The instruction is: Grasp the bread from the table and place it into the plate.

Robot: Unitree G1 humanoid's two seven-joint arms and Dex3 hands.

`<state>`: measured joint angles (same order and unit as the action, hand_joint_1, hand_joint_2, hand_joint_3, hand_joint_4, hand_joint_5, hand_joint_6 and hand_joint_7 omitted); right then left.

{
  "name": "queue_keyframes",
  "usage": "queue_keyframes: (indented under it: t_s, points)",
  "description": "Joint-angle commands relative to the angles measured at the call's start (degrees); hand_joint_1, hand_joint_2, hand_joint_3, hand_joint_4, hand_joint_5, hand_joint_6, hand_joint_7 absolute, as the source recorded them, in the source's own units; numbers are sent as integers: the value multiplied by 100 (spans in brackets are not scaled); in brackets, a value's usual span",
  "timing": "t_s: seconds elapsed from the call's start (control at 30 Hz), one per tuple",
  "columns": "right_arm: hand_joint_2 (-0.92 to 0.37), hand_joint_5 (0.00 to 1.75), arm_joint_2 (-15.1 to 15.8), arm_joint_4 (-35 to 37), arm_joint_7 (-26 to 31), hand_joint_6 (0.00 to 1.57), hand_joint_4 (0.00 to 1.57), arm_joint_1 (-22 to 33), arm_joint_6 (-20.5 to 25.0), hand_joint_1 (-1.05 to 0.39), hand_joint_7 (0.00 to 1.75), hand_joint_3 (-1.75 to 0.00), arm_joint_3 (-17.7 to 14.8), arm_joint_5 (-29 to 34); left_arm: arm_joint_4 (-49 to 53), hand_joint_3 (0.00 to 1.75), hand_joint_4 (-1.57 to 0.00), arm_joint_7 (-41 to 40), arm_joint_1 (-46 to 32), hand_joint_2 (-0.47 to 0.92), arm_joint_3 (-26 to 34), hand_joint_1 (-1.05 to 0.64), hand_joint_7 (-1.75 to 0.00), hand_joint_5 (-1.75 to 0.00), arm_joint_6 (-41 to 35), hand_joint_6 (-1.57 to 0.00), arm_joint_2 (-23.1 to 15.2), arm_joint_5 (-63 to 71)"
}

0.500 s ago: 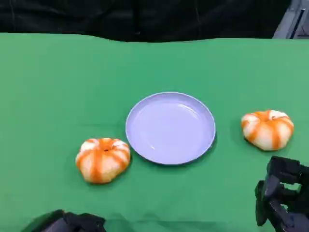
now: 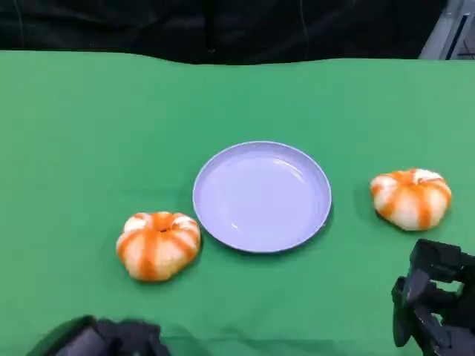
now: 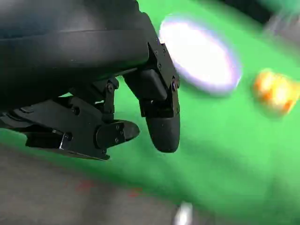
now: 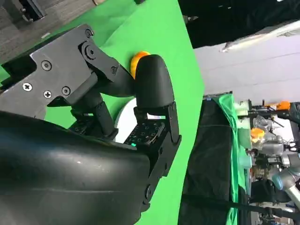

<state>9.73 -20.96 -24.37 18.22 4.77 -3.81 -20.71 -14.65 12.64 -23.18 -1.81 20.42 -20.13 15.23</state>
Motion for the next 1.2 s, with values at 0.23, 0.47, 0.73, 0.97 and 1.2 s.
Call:
queue_keyframes:
  t_s: [0.23, 0.47, 0.73, 0.97, 1.2]
  points:
    - [-52, 165, 58, 182, -43, 89, 97, -83, -179, -8, 143, -119, -23, 53, -565, 41, 0, -1531, 859, 92, 666, -89, 0, 0, -334, -29, -178, 3151]
    - [-54, 167, 35, 191, 0, 87, 96, -80, -200, -7, 148, -117, 2, 127, -198, 41, 0, -1438, 1786, 92, 367, -96, 0, 0, -969, -26, -414, 3937]
    - [-55, 167, 12, 90, 58, 87, 95, -27, -220, -8, 149, -115, 78, 194, 924, 45, 0, -1571, 2528, 92, -224, -98, 0, 0, -1162, -23, -427, 3899]
    - [-53, 165, -19, 19, 72, 88, 96, 6, -181, -6, 146, -119, 109, 146, 1259, 47, 0, -1556, 2630, 92, -621, -98, 0, 0, -1258, -22, -449, 3874]
    - [-51, 166, -19, -24, 88, 87, 96, 34, -178, -5, 147, -124, 128, 133, 1377, 48, 0, -1450, 2636, 92, -854, -98, 0, 0, -1309, -21, -504, 3785]
